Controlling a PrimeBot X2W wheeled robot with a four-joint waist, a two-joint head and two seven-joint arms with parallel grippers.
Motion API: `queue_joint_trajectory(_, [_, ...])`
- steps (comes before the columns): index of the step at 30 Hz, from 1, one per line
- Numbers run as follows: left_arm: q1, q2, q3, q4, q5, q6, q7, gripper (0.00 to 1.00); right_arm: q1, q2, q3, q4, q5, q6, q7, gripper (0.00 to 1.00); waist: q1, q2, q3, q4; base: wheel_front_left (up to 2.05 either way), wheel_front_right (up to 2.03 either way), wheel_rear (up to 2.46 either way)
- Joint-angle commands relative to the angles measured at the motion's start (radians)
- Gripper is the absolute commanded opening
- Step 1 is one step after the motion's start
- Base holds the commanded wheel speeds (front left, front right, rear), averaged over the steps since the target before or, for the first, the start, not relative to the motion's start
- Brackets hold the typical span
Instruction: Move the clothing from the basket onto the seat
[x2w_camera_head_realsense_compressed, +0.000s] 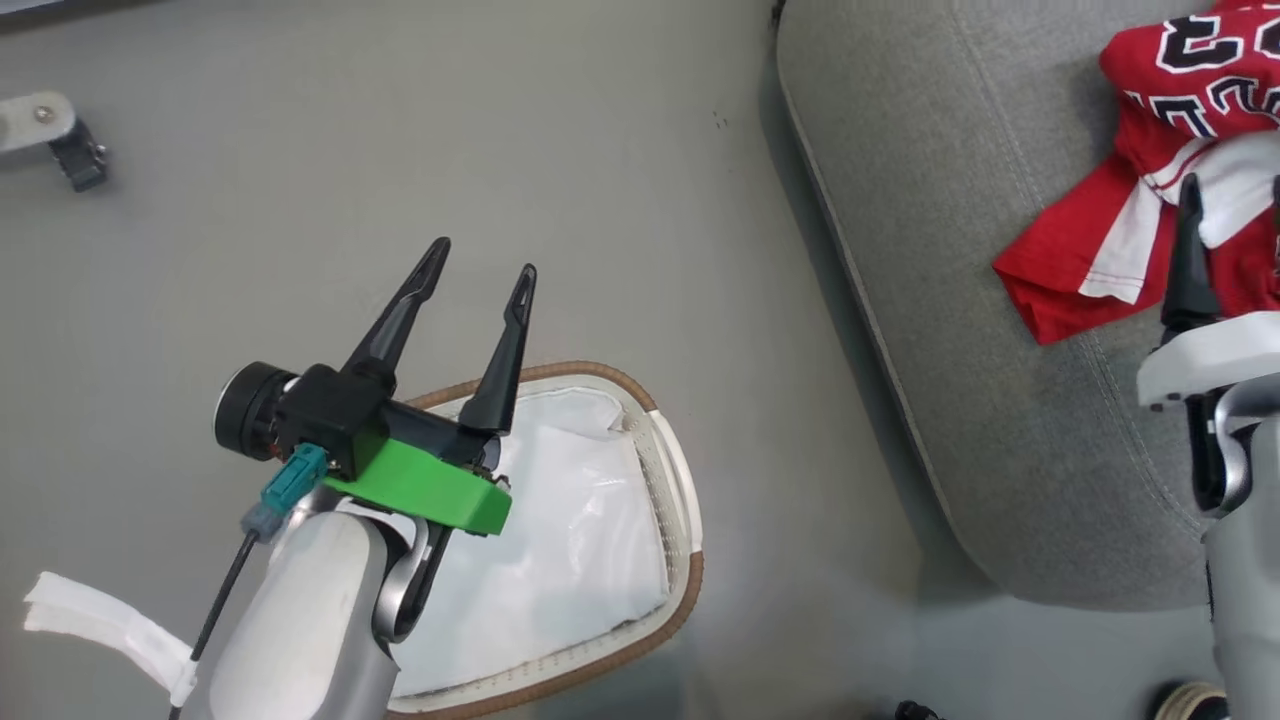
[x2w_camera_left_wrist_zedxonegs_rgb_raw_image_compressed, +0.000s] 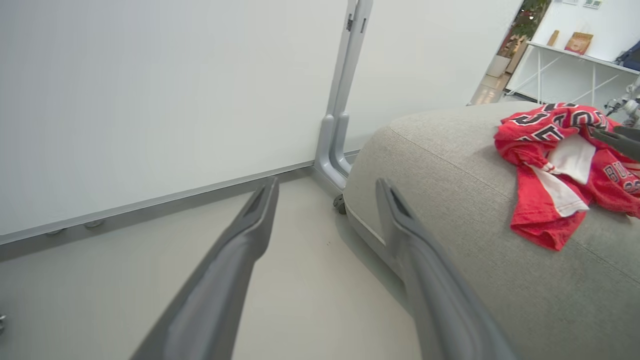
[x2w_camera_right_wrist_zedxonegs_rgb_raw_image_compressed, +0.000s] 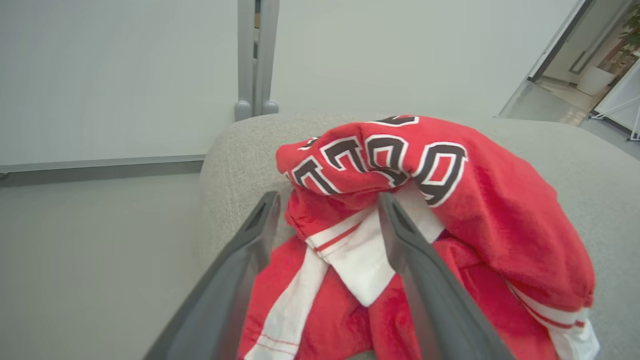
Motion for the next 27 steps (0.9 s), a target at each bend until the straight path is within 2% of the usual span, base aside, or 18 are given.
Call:
queue_joint_trajectory(1, [0.022,-0.008,0.024,0.01,0.01,-0.003,0.001,1.0,0.025,0.01,0.015,-0.014,0.01,-0.001,-0.004,1.0,0.0001,0.0,-0.067,0.072,0.0,0.0,0.0])
queue_joint_trajectory(13, [0.08,-0.048,0.23,0.107,0.055,-0.003,0.001,1.0,0.027,0.103,0.117,-0.033,0.06,-0.001,-0.004,1.0,0.0001,0.0,-0.15,0.211,0.0,0.0,0.0])
queue_joint_trajectory(19, [0.106,-0.065,0.326,0.174,0.093,-0.003,0.001,1.0,0.051,0.135,0.158,-0.011,0.073,-0.001,-0.004,1.0,0.0001,0.0,-0.19,0.257,0.0,0.0,0.0])
queue_joint_trajectory(27, [0.158,-0.086,0.416,0.234,0.14,-0.003,0.001,1.0,0.109,0.146,0.21,0.01,0.084,-0.001,-0.004,1.0,0.0001,0.0,-0.249,0.293,0.0,0.0,0.0])
